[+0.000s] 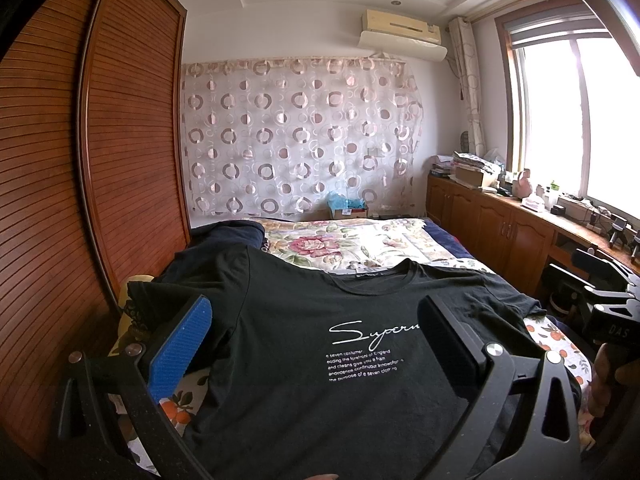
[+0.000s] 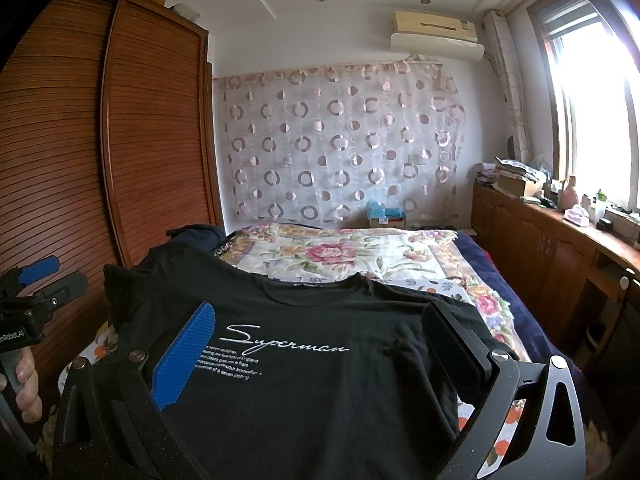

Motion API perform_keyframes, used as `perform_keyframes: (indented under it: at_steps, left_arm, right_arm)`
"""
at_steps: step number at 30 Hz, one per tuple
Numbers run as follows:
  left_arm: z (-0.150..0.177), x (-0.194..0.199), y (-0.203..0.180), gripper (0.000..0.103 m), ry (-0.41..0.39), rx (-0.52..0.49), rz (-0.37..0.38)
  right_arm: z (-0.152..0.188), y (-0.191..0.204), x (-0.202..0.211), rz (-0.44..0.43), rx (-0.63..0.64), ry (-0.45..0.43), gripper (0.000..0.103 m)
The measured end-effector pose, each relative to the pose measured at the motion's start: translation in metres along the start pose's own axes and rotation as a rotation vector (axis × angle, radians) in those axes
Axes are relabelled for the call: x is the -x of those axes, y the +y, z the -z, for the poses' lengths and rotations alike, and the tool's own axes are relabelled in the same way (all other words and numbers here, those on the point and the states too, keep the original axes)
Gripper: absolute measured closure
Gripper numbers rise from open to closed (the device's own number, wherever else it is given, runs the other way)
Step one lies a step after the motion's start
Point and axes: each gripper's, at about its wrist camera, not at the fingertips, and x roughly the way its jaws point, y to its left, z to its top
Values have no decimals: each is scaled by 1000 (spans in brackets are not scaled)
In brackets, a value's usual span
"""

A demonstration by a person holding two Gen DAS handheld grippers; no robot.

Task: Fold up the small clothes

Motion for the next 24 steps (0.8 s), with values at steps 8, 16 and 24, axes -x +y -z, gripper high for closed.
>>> perform_keyframes:
  at_steps: [8,16,24]
  left_arm:
    - [-6,6,2,0,24,-1,0]
    - [1,-10,26,0,52,-1,-60]
    - [19,-36,63,0,132,13,-56]
  right_arm:
    - [4,0,-9,-22,7,19,0]
    - [11,-2,-34,-52,23,76,0]
    - [5,-2,-52,-89,45,111,0]
